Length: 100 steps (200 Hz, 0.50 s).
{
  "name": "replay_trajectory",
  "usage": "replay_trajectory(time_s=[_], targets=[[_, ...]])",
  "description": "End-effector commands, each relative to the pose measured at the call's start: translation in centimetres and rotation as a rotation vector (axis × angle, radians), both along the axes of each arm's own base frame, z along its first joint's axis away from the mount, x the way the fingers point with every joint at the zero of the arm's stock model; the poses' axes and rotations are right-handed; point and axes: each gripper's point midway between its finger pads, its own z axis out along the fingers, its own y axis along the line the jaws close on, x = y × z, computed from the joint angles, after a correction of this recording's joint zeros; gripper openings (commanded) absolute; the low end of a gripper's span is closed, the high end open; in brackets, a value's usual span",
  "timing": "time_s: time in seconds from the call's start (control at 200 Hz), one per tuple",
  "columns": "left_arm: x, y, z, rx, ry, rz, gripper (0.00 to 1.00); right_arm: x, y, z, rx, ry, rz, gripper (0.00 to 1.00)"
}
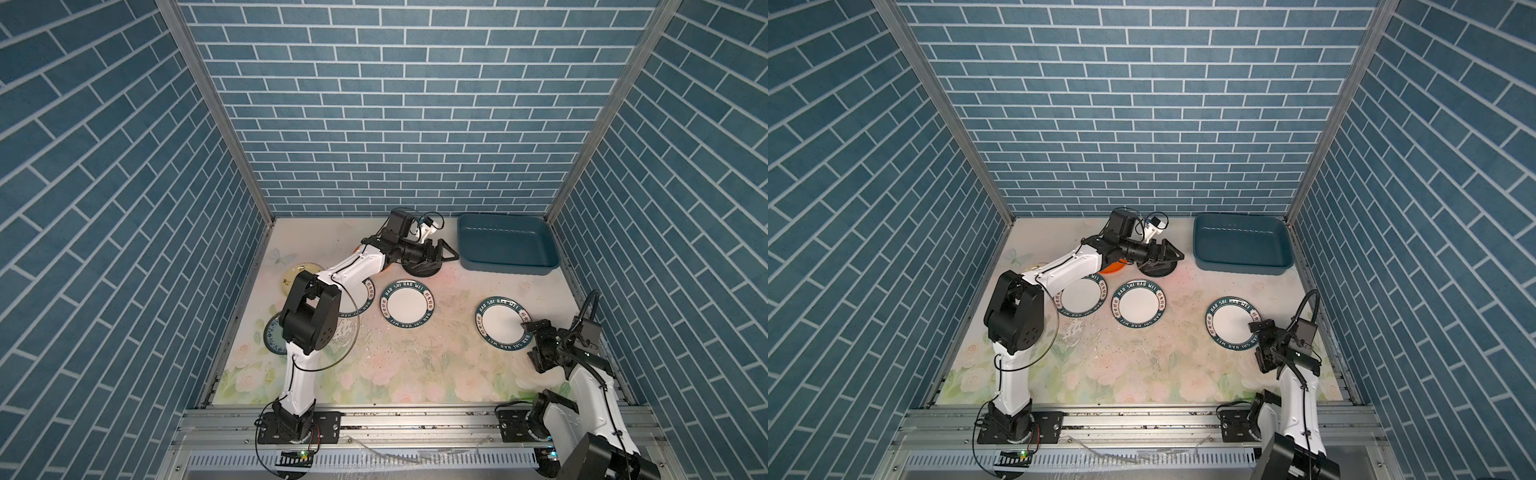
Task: Place the plates into the plastic bin on the countertop
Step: Pick up the plate from the middle-right of the table.
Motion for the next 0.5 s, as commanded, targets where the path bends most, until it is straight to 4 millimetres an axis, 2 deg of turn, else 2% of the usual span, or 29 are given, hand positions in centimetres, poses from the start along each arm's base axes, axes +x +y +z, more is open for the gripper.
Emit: replay_trajectory(time_s=[0.0,0.27,0.495], targets=[[-0.2,-1.0,-1.4,0.032,0.032,-0.022,1.0,0.9,0.6,0.8,0.014,-0.057,0.073,0.9],[-1.2,-2.7,-5.6,0.142,0.092,-0.047,1.0,1.3,0.8,-1.2,0.026,-0.041,0.104,0.81],[-0.9,-3.9,-9.2,0.213,0.147,-0.041,1.0,1.8,0.5,-2.3,0.008,-0.057,0.11,0.7]])
